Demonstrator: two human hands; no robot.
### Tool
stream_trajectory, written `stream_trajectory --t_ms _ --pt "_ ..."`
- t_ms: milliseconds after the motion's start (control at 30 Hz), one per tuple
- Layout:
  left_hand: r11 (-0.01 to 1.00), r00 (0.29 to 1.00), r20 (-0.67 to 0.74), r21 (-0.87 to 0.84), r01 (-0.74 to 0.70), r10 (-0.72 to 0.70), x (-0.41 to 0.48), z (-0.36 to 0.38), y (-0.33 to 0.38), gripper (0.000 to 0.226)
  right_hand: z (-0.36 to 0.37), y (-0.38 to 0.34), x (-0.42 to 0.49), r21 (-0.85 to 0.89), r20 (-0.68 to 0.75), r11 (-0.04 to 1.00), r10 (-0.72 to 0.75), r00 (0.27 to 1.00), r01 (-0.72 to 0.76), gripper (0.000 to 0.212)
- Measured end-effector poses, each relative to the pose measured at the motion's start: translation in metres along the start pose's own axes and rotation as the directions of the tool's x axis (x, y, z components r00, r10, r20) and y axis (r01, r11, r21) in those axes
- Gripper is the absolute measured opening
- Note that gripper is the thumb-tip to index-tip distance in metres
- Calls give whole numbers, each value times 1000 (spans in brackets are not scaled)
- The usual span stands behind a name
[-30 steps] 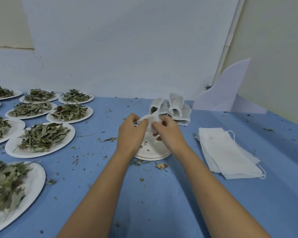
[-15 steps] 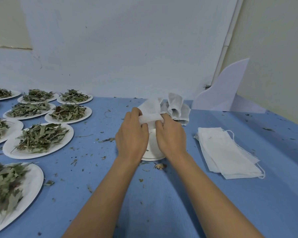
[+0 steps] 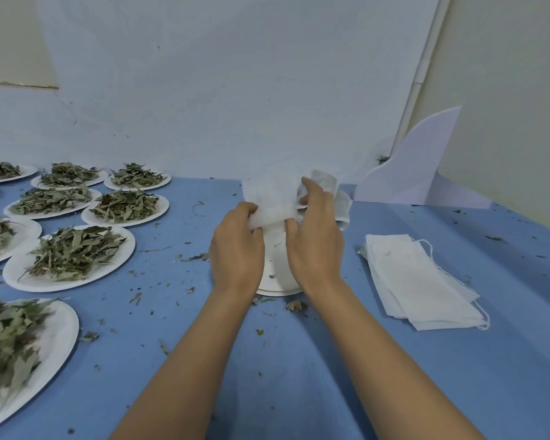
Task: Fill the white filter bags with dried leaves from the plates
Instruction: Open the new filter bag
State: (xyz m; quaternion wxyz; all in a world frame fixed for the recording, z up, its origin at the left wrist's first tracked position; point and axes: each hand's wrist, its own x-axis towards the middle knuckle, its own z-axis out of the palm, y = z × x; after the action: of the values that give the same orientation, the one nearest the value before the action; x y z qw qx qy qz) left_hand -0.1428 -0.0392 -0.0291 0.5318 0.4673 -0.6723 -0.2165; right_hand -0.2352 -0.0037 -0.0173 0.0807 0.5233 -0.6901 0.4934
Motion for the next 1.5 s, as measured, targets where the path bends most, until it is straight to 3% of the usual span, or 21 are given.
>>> stream_trajectory --t_ms 100,267,400,500,600,733,933,1100,1200,1267,1367,1433,1500 --pt "977 998 41 204 -61 53 0 0 -2 44 -4 9 1 -102 -5 995 7 1000 -8 55" --pt "910 996 -3 407 -78 87 2 0 -4 34 1 16 0 7 58 996 90 994 -91 30" --pt "990 997 -4 118 77 -77 9 -3 -6 14 2 16 3 126 106 972 188 976 -200 22" --pt "988 987 61 -33 150 -148 12 -5 -6 10 3 12 4 272 166 905 291 942 -327 24" --pt "985 985 78 -63 162 -156 11 -5 -4 15 4 10 5 361 204 854 319 925 -374 24" --pt "988 989 44 -56 141 -138 11 -5 -6 19 6 8 3 363 238 865 273 932 -346 22" --pt "944 970 52 -221 243 -237 14 -11 -10 20 10 10 3 452 331 783 297 896 -427 26" --pt "946 958 -92 -210 246 -270 24 -29 -14 23 16 -2 -3 558 366 699 278 888 -449 53" --pt "947 943 -167 -197 255 -288 37 -54 -21 24 24 -20 -12 531 388 725 254 886 -440 28" --pt "947 937 -199 -204 246 -287 45 -74 -26 23 34 -38 -18 438 513 762 224 828 -477 5" --pt "957 935 -238 -188 222 -264 54 -97 -30 24 57 -69 -31 294 773 809 112 624 -509 12" --pt "963 936 -254 -176 203 -244 57 -108 -31 25 71 -93 -39 236 869 830 52 492 -504 18" --pt "967 938 -262 -175 185 -227 57 -117 -32 25 86 -111 -46 181 892 886 35 451 -426 27"
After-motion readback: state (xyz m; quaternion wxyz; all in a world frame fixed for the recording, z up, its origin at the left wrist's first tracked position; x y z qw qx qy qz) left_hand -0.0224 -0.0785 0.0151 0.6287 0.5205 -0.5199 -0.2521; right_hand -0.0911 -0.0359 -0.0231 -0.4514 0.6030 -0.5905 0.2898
